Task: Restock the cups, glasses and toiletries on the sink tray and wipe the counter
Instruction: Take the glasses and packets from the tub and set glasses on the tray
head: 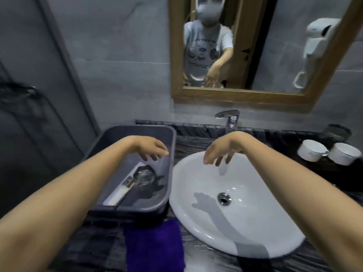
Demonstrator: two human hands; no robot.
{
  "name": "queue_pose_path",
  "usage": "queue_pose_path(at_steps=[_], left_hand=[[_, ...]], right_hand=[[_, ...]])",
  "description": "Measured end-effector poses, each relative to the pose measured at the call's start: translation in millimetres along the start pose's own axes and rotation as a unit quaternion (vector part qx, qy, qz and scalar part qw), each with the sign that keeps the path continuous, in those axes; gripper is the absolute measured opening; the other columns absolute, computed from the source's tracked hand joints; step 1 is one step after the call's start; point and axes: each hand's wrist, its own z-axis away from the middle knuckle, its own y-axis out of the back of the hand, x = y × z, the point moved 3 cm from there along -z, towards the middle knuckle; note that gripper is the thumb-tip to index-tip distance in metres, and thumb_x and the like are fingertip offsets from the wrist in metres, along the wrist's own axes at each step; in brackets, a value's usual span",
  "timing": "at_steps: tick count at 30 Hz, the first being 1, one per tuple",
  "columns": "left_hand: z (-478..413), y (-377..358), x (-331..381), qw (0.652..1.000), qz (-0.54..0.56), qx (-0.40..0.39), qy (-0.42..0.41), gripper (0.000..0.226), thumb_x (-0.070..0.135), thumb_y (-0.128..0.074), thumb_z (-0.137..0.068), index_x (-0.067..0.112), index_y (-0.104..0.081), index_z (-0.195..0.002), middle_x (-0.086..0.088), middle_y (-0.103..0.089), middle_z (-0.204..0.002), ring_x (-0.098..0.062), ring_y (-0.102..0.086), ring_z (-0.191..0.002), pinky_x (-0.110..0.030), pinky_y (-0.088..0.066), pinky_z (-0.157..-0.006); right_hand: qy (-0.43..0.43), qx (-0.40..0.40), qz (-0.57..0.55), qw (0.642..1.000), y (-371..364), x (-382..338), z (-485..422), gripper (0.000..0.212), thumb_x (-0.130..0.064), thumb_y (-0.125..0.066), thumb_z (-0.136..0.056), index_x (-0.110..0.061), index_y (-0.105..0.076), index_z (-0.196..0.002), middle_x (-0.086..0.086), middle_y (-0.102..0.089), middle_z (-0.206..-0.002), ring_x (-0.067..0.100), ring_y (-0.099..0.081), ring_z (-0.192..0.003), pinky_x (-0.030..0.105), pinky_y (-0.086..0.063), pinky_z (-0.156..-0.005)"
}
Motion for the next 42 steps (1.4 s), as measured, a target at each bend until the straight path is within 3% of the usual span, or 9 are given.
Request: queue_pose_path(at_steps=[7, 10, 12, 17, 20, 24, 31, 36, 42], left_hand=[[35.6, -3.0, -100.3, 0.992, 0.074, 0.049, 0.094, 0.039, 0.039, -0.054, -0.088, 0.017, -0.055, -0.121, -0.001, -0.058, -0.103, -0.018, -0.058, -0.093, -0.027, -0.049, -0.067], [46.4, -14.7, -151.4, 0.98, 0.102, 0.066, 0.16, 0.042, 0.039, -0.056, -0.088, 0.015, -0.054, -0.122, -0.001, -0.057, -0.101, -0.017, -0.056, -0.091, -0.031, -0.05, -0.073], [43.8, -27.5, -174.2, 0.972, 0.124, 0.058, 0.188, 0.047, 0.037, -0.058, -0.086, 0.015, -0.05, -0.127, -0.005, -0.058, -0.106, -0.018, -0.055, -0.092, -0.034, -0.049, -0.078], [26.0, -43.5, -179.6, 0.963, 0.146, 0.108, 0.201, 0.067, 0.036, -0.068, -0.079, 0.016, -0.039, -0.136, -0.012, -0.053, -0.131, -0.029, -0.055, -0.113, -0.038, -0.05, -0.084], [14.5, -52.1, -186.7, 0.957, 0.164, 0.11, 0.211, 0.074, 0.029, -0.073, -0.076, 0.009, -0.037, -0.138, -0.012, -0.051, -0.136, -0.028, -0.055, -0.114, -0.031, -0.046, -0.079], [-0.7, -62.6, -190.6, 0.966, 0.085, 0.103, 0.221, 0.066, 0.031, -0.074, -0.073, 0.007, -0.049, -0.128, -0.012, -0.056, -0.132, -0.027, -0.057, -0.114, -0.033, -0.048, -0.095], [-13.1, -63.9, -181.8, 0.963, -0.018, 0.103, 0.247, 0.043, 0.033, -0.071, -0.072, 0.006, -0.06, -0.104, -0.014, -0.067, -0.11, -0.029, -0.065, -0.092, -0.03, -0.048, -0.067], [-17.0, -64.8, -178.3, 0.958, -0.062, 0.113, 0.257, 0.041, 0.033, -0.071, -0.073, 0.008, -0.06, -0.103, -0.011, -0.064, -0.111, -0.028, -0.061, -0.095, -0.03, -0.044, -0.069], [-16.1, -66.7, -177.2, 0.959, -0.024, 0.122, 0.254, 0.028, 0.022, -0.066, -0.076, 0.007, -0.063, -0.101, -0.011, -0.064, -0.106, -0.028, -0.061, -0.095, -0.03, -0.044, -0.07]], right_hand=[[0.098, 0.037, 0.078, 0.991, 3.4, -110.4, -41.7, 0.044, -0.041, -0.063, -0.087, -0.017, -0.058, -0.124, 0.002, -0.06, -0.113, 0.016, -0.06, -0.101, 0.033, -0.051, -0.087], [0.151, 0.034, 0.152, 0.976, -17.0, -162.3, -77.0, 0.057, -0.047, -0.063, -0.085, -0.019, -0.051, -0.133, 0.001, -0.055, -0.127, 0.018, -0.057, -0.106, 0.033, -0.049, -0.095], [0.167, 0.019, 0.18, 0.969, -34.8, -178.0, -94.7, 0.068, -0.05, -0.063, -0.084, -0.02, -0.042, -0.14, 0.0, -0.049, -0.141, 0.021, -0.052, -0.122, 0.034, -0.043, -0.104], [0.193, 0.029, 0.189, 0.962, -60.3, -169.7, -106.8, 0.088, -0.046, -0.069, -0.08, -0.018, -0.023, -0.15, 0.004, -0.029, -0.156, 0.024, -0.033, -0.141, 0.037, -0.028, -0.116], [0.216, 0.042, 0.217, 0.951, -75.8, -171.0, -121.1, 0.097, -0.045, -0.074, -0.075, -0.014, -0.02, -0.15, 0.007, -0.027, -0.156, 0.026, -0.029, -0.142, 0.04, -0.028, -0.116], [0.242, 0.067, 0.213, 0.944, -90.2, -166.6, -136.7, 0.103, -0.042, -0.079, -0.071, -0.013, -0.019, -0.15, 0.011, -0.03, -0.153, 0.031, -0.03, -0.14, 0.042, -0.029, -0.115], [0.26, 0.084, 0.164, 0.948, -99.3, -158.3, -147.1, 0.106, -0.035, -0.082, -0.068, -0.016, -0.016, -0.149, 0.012, -0.031, -0.148, 0.03, -0.03, -0.137, 0.04, -0.03, -0.114], [0.258, 0.134, 0.145, 0.946, -101.2, -158.3, -145.8, 0.092, -0.033, -0.085, -0.064, -0.009, -0.034, -0.137, 0.012, -0.043, -0.136, 0.028, -0.043, -0.126, 0.037, -0.039, -0.106], [0.25, 0.172, 0.125, 0.945, -97.2, -157.9, -140.6, 0.076, -0.032, -0.084, -0.061, -0.01, -0.048, -0.124, 0.009, -0.056, -0.123, 0.027, -0.056, -0.111, 0.039, -0.049, -0.093]])
